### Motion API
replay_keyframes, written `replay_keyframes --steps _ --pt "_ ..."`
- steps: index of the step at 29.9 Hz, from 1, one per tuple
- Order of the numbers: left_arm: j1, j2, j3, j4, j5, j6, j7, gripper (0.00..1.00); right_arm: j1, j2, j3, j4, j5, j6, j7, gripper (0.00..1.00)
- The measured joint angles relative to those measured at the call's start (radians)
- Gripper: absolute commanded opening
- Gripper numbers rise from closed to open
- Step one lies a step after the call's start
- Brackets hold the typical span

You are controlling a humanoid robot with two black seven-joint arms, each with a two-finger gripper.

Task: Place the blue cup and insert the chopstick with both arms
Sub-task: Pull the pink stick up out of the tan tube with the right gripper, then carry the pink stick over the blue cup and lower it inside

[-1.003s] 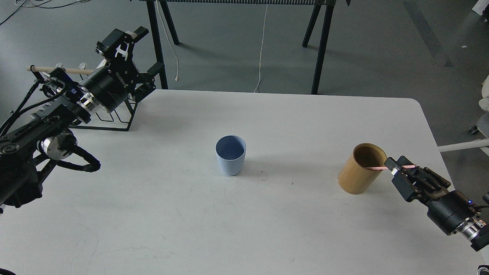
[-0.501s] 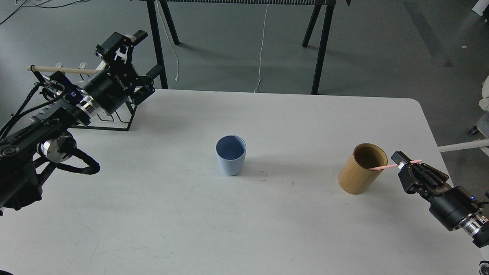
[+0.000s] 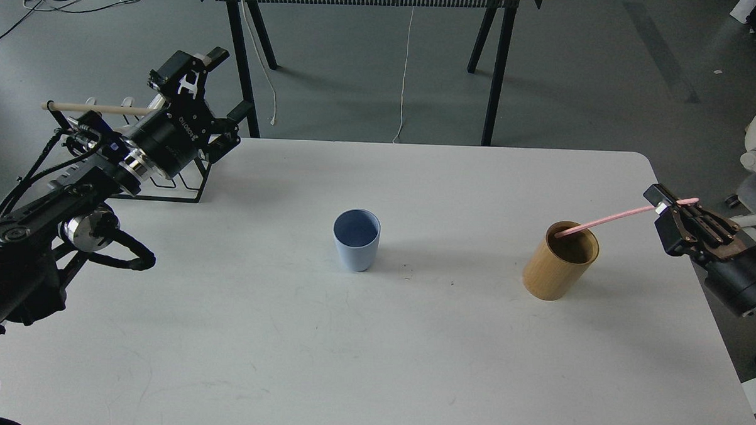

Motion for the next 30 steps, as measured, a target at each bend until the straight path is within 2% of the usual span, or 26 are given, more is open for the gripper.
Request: replay_keyframes --steps 6,10,15,22,26,30 --pt "0.004 -0.002 -0.001 0.001 0.0 0.0 0.0 0.99 0.003 -0.131 0.058 0.156 0.101 0.0 0.0 0.0" --pt "0.005 -0.003 -0.001 0.001 -0.001 0.0 0.0 0.99 0.117 -0.137 0.066 0.171 0.114 0.0 0.0 0.0" --pt "0.011 -0.003 0.0 0.003 -0.002 0.0 0.0 0.99 0.415 0.038 -0.109 0.128 0.097 0.0 0.0 0.0" --pt "0.021 -0.003 0.0 0.005 -0.002 0.0 0.0 0.99 0.824 0.302 -0.594 -0.103 0.09 0.0 0.0 0.0" --pt "0.032 -0.003 0.0 0.024 -0.002 0.0 0.0 0.99 0.928 0.429 -0.767 -0.186 0.08 0.0 0.0 0.0" --pt "0.042 -0.001 -0.001 0.04 -0.002 0.0 0.0 0.99 0.973 0.497 -0.832 -0.276 0.015 0.0 0.0 0.0"
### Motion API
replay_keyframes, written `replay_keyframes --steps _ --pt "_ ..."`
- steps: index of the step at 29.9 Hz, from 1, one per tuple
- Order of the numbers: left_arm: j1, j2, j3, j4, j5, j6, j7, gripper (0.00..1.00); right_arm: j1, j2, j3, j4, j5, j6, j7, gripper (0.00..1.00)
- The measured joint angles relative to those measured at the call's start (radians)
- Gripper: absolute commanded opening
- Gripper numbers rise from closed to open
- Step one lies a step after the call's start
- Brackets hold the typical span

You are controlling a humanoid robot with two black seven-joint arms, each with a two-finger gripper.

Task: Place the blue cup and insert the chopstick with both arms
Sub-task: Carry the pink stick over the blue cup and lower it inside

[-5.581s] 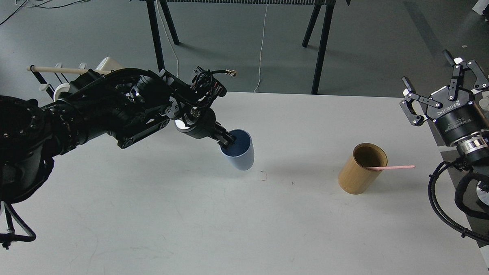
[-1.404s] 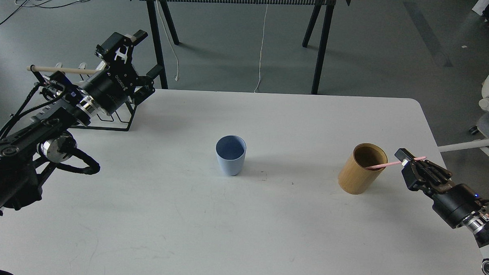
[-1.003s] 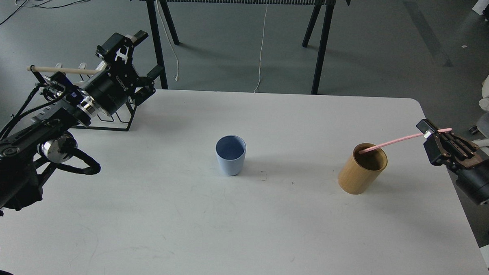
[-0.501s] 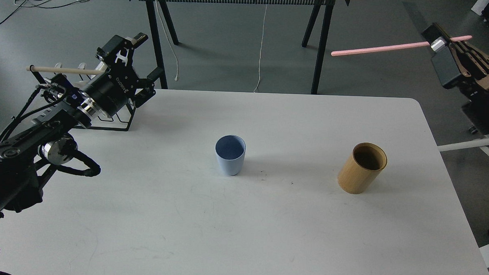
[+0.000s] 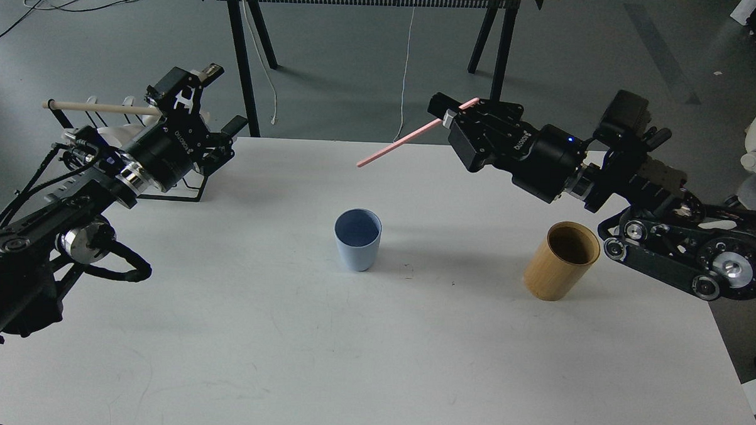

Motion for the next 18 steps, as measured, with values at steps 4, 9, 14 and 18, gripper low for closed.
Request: replay_keyframes --steps 4,9,14,18 --pt "0.018 0.001 0.0 0.002 0.0 0.0 0.0 0.99 0.028 0.021 -0.032 -0.024 -0.02 0.0 0.0 0.0" --pt "0.023 0.0 0.0 0.002 0.0 0.0 0.0 0.99 0.063 0.033 -0.085 -0.023 -0.022 0.0 0.0 0.0" --pt "0.024 -0.002 0.0 0.003 0.0 0.0 0.0 0.99 0.073 0.036 -0.136 -0.007 -0.023 0.0 0.0 0.0" --pt "0.025 -0.002 0.0 0.004 0.0 0.0 0.0 0.99 0.071 0.035 -0.168 0.003 -0.024 0.0 0.0 0.0"
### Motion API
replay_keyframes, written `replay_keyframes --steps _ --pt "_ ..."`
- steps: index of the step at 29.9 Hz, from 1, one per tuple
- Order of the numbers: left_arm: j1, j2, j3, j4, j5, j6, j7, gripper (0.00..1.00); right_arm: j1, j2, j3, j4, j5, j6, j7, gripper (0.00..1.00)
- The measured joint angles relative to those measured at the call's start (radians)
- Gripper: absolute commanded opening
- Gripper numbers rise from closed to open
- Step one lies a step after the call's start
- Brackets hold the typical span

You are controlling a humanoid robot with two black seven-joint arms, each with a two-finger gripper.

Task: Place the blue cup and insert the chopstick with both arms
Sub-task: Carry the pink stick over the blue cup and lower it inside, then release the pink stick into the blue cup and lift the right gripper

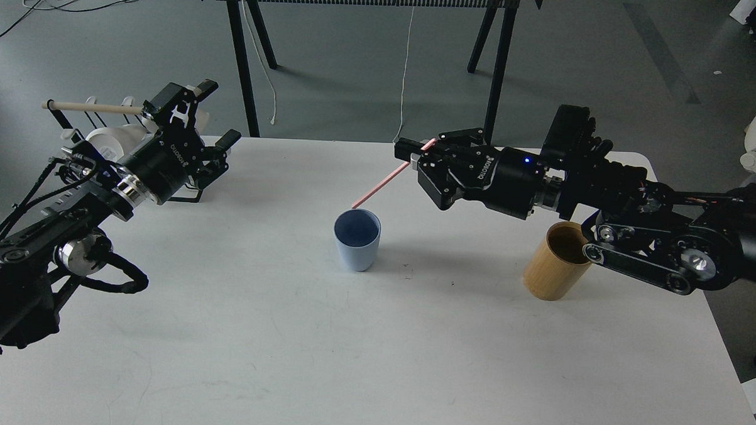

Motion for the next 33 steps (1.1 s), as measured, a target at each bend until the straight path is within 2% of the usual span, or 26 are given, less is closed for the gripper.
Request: replay_keyframes --steps 12,20,23,24,26,33 --pt "0.01 -0.018 0.0 0.002 0.0 0.0 0.0 0.99 -0.033 0.067 -0.015 -0.063 0.002 0.0 0.0 0.01" --pt "0.013 -0.018 0.0 0.005 0.0 0.0 0.0 0.99 -0.061 0.11 -0.015 -0.118 0.002 0.0 0.0 0.08" --pt "0.013 -0.019 0.0 0.005 0.0 0.0 0.0 0.99 -0.075 0.128 -0.015 -0.129 0.002 0.0 0.0 0.21" --pt "0.013 -0.02 0.0 0.005 0.0 0.0 0.0 0.99 -0.079 0.134 -0.015 -0.132 0.002 0.0 0.0 0.3" --pt "0.014 -0.02 0.0 0.005 0.0 0.0 0.0 0.99 -0.084 0.144 -0.015 -0.142 0.002 0.0 0.0 0.55" --pt "0.014 -0.02 0.0 0.005 0.0 0.0 0.0 0.99 -0.086 0.149 -0.002 -0.152 0.013 0.0 0.0 0.86"
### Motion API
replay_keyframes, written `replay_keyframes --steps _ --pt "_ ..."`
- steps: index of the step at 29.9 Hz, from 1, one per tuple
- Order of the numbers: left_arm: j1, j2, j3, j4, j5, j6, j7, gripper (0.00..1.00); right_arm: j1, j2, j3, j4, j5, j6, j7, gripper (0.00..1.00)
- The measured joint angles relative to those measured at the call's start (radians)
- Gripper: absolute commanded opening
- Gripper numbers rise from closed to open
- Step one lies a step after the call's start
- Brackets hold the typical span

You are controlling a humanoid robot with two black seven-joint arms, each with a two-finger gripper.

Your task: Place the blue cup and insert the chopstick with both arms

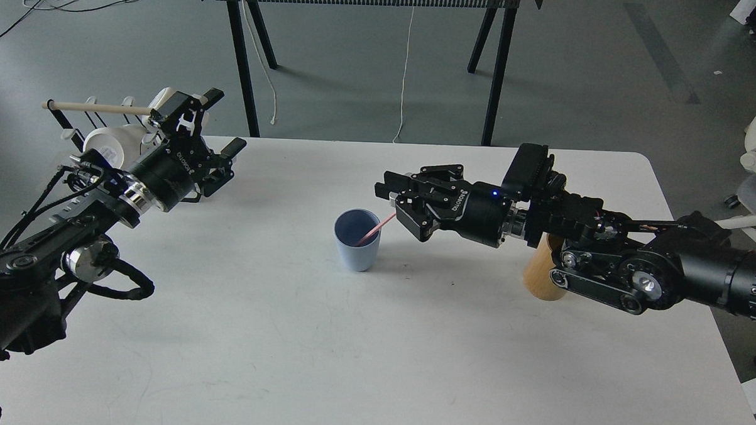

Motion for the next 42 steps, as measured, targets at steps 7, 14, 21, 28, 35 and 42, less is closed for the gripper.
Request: replay_keyframes --steps 7,14,21,28,35,42 --pt "-0.002 0.0 0.0 0.0 0.0 0.0 0.0 0.99 -0.001 -0.018 0.044 0.05 0.038 0.0 0.0 0.91" --pt "-0.002 -0.001 -0.006 0.0 0.0 0.0 0.0 0.99 0.031 -0.125 0.208 0.151 0.355 0.0 0.0 0.91" --pt "-0.005 -0.004 -0.039 -0.008 -0.004 0.0 0.0 0.99 0.025 -0.315 0.322 0.246 0.853 0.057 0.0 0.92" --pt "-0.016 -0.036 -0.084 -0.016 -0.022 0.0 0.0 0.99 -0.011 -0.552 0.333 0.433 1.249 0.36 0.0 0.96" --pt "-0.006 -0.028 -0.183 -0.024 -0.054 0.0 0.0 0.99 -0.076 -0.609 0.335 0.421 1.476 0.766 0.0 0.98" --pt "0.008 -0.022 -0.219 -0.025 -0.057 0.0 0.0 0.99 -0.112 -0.529 0.336 0.339 1.505 0.917 0.0 0.98"
